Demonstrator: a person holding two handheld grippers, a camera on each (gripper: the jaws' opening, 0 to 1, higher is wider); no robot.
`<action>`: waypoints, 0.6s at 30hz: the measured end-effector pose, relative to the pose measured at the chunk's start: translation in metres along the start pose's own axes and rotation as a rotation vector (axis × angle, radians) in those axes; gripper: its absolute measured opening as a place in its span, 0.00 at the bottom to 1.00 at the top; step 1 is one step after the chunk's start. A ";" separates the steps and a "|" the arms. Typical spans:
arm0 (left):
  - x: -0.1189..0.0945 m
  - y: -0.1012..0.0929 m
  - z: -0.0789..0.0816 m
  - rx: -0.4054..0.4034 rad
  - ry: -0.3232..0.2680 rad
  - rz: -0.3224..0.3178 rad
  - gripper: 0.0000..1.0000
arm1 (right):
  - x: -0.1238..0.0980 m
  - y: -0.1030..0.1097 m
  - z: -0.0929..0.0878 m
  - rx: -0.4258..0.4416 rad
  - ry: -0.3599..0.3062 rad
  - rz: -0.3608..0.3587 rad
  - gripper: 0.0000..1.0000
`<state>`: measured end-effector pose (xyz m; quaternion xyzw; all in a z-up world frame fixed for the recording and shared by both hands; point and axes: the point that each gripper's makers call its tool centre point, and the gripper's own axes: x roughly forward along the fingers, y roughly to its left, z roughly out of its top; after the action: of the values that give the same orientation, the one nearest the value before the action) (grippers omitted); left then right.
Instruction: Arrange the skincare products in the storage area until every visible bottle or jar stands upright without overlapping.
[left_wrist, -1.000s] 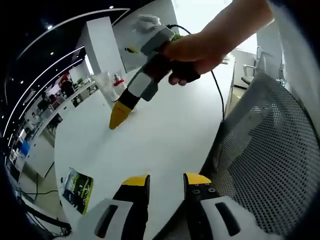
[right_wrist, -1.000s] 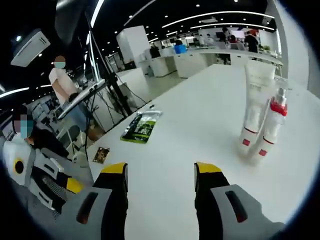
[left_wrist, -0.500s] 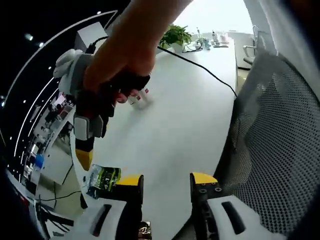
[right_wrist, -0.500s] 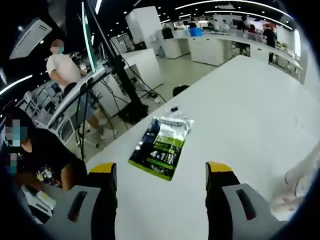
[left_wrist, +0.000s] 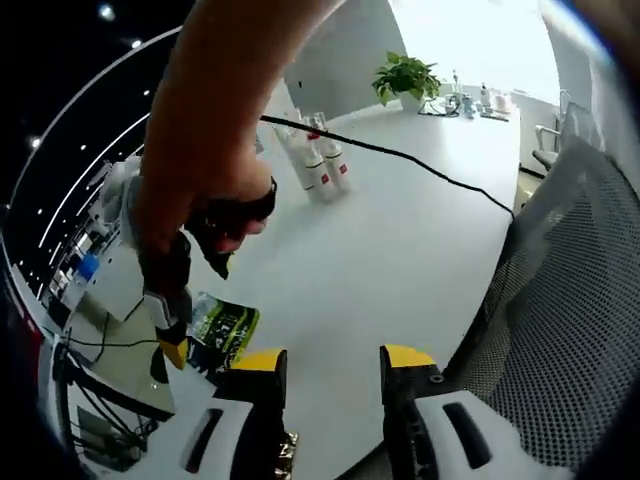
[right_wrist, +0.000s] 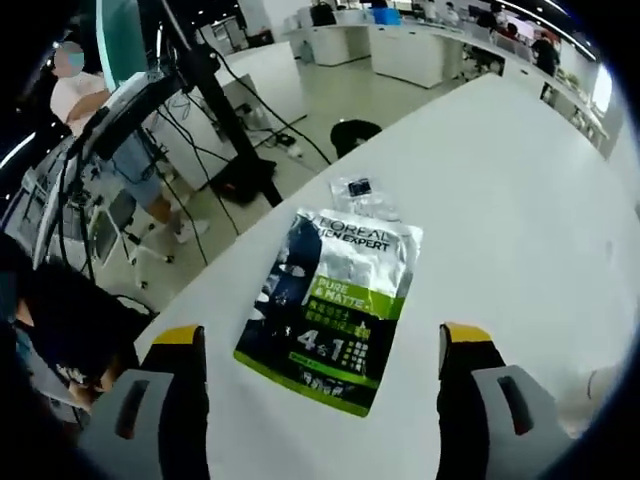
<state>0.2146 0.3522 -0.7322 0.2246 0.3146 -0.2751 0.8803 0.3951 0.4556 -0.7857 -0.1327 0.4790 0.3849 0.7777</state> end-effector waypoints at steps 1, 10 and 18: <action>0.000 0.000 -0.001 -0.001 0.003 -0.001 0.37 | 0.004 0.000 0.001 0.000 0.002 -0.011 0.95; -0.001 -0.002 -0.004 -0.001 0.015 -0.007 0.37 | 0.037 0.003 0.004 -0.034 0.056 -0.098 0.94; -0.002 -0.002 -0.002 0.009 0.006 -0.003 0.37 | 0.042 0.006 0.011 -0.072 0.024 -0.151 0.91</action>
<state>0.2106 0.3526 -0.7329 0.2288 0.3163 -0.2774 0.8779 0.4083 0.4862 -0.8147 -0.2008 0.4627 0.3406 0.7935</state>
